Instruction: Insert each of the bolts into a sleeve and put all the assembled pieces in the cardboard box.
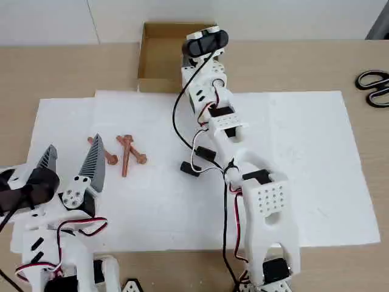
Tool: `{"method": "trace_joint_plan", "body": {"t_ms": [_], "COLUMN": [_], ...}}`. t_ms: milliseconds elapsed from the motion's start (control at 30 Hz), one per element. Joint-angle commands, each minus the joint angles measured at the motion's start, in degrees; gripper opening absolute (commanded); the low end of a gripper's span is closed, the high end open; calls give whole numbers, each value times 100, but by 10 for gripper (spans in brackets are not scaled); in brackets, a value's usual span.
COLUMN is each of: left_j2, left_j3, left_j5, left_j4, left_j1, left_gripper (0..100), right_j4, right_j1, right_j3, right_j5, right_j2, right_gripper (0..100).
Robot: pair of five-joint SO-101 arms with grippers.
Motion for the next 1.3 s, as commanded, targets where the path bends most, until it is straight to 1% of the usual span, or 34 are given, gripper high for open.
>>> {"method": "trace_joint_plan", "body": {"t_ms": [0, 300, 433, 633, 800, 1033, 1267], "left_j2": [-53, -53, -53, -53, -53, -53, -53], "left_j3": [-57, -57, -57, -57, -57, -48, 22], "left_j5": [-26, -26, -26, -26, -26, -26, -26], "left_j4": [9, 9, 9, 9, 9, 9, 9], "left_j1": [26, 26, 26, 26, 44, 53, 53], "left_gripper": [288, 288, 288, 288, 288, 288, 288], "right_j4": [-171, -145, 470, 655, 646, 664, 620], "right_j1": [75, 295, 330, 321, 321, 312, 224], "right_j3": [-343, -615, -765, -1160, -1248, -1978, -1996], "right_j5": [-26, -26, -26, -26, -26, -26, -26], "right_j2": [-22, -154, -400, -453, -154, 101, 576], "right_gripper": [6, 4, 4, 4, 4, 4, 4]}}
